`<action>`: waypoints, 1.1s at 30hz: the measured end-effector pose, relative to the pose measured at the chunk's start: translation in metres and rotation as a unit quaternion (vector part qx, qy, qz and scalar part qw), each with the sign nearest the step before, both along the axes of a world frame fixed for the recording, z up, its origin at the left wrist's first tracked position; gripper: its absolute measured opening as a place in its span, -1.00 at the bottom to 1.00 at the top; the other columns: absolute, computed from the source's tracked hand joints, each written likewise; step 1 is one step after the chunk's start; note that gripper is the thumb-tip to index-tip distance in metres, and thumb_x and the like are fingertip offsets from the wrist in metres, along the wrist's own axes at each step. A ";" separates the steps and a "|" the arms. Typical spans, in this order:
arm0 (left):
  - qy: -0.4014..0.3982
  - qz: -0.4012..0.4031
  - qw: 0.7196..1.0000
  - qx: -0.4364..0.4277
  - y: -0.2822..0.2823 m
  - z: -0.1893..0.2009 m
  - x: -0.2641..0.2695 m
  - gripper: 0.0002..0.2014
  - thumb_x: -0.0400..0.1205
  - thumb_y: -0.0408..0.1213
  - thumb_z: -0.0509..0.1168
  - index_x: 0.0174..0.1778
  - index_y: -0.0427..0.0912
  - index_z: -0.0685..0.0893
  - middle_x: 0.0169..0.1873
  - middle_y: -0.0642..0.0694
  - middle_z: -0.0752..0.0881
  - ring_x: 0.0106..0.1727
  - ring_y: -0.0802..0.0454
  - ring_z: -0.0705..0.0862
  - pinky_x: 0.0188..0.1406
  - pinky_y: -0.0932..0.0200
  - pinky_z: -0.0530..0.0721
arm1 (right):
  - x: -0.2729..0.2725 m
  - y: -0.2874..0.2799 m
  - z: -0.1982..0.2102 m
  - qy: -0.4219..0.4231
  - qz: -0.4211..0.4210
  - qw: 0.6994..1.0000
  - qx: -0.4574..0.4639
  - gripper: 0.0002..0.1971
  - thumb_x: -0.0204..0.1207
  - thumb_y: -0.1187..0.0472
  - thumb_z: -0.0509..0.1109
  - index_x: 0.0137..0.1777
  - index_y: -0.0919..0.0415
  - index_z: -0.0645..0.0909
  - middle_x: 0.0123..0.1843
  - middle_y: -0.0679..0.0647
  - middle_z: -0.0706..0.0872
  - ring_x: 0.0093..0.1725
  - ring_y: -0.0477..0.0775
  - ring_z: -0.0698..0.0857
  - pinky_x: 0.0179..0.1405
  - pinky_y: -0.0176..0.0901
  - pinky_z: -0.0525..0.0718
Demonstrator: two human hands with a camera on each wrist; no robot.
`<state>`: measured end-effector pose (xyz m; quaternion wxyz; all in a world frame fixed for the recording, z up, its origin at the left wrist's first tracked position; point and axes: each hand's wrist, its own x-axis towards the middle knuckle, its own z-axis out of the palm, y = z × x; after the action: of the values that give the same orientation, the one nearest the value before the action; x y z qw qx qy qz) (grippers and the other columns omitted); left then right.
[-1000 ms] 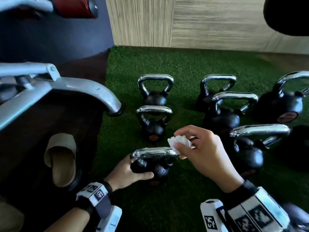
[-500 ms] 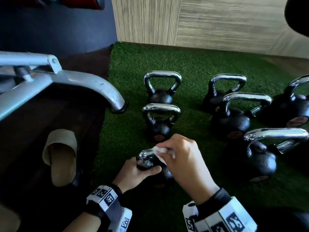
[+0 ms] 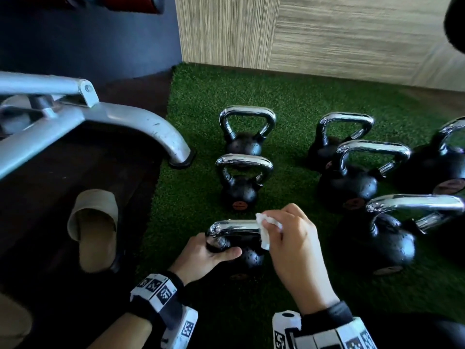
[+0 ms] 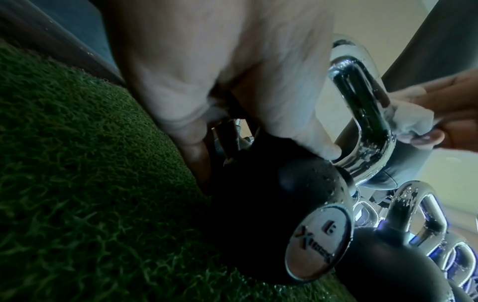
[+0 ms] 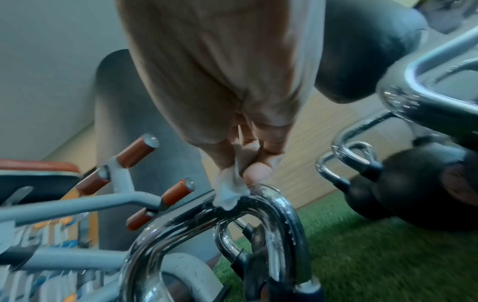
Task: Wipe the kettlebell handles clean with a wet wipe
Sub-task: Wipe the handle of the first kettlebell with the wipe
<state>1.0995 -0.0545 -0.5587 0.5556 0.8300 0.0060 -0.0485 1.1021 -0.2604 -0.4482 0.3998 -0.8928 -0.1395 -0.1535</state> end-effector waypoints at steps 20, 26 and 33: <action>0.060 0.061 0.996 -0.002 0.001 -0.006 -0.003 -0.37 0.14 0.33 0.67 0.06 0.08 0.89 0.01 0.19 0.89 0.07 0.38 0.80 0.10 0.41 0.67 | 0.017 -0.030 -0.083 0.345 -0.057 0.874 0.337 -0.83 0.68 0.39 0.40 -0.01 0.34 0.84 -0.19 0.23 0.88 -0.27 0.08 0.78 -0.32 -0.17 0.74; 0.082 0.010 0.992 0.093 -0.003 0.014 -0.016 -0.69 0.48 0.15 0.58 0.06 0.36 0.66 0.01 0.42 0.73 0.03 0.68 0.62 0.10 0.67 0.47 | 0.023 -0.059 -0.072 0.282 -0.073 0.942 0.167 -0.88 0.46 0.13 0.63 -0.07 -0.14 0.86 -0.19 -0.08 0.90 -0.11 0.01 0.88 0.10 0.21 0.83; 0.186 -0.056 0.978 0.079 0.042 0.078 -0.036 -0.95 0.57 -0.07 0.53 -0.14 0.07 0.85 -0.11 -0.14 0.89 -0.12 0.00 0.84 -0.18 0.25 0.72 | 0.007 -0.059 0.008 0.151 -0.045 0.948 0.275 -0.86 0.38 0.28 0.70 -0.16 0.13 0.79 -0.23 0.04 0.88 -0.21 0.00 0.83 -0.13 -0.12 0.74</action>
<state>1.0636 -0.0127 -0.4808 0.4739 0.8467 0.0665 -0.2326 1.1090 -0.3195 -0.4398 0.6387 -0.7664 0.0109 -0.0668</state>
